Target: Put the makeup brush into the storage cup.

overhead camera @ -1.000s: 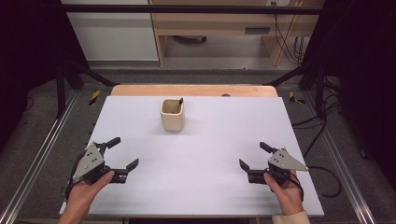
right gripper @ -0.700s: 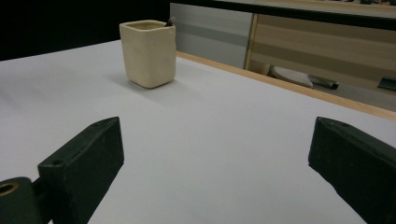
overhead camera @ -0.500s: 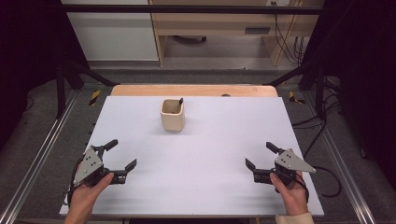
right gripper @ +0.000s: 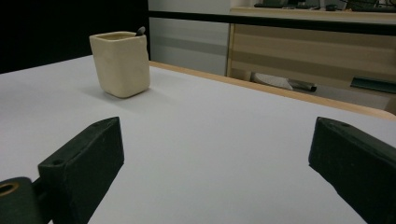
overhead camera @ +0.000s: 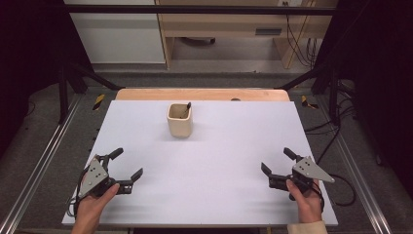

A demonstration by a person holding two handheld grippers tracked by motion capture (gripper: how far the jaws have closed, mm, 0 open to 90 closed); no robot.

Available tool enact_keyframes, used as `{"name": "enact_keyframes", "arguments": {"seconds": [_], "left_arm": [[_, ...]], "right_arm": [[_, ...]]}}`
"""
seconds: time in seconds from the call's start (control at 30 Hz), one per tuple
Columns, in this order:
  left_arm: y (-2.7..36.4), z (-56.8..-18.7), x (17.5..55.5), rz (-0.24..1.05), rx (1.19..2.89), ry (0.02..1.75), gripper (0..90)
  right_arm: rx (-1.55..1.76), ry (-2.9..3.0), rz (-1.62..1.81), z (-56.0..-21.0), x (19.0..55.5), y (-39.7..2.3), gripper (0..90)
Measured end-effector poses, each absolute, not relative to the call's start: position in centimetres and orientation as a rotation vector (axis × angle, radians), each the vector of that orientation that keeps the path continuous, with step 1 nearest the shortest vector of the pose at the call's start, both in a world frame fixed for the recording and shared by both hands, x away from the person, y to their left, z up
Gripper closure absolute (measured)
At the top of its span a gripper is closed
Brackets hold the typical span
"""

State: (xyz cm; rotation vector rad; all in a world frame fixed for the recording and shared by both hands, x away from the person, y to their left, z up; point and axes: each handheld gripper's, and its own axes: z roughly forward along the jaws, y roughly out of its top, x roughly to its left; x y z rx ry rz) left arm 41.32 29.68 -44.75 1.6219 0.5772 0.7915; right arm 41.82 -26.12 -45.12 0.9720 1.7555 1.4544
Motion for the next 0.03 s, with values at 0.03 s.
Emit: {"name": "enact_keyframes", "arguments": {"seconds": [0.03], "left_arm": [[29.63,-44.64,41.07,0.779,1.616,0.59,4.1]], "right_arm": [[0.977,1.749,1.46,-45.22,41.93,-26.14,3.7]]}}
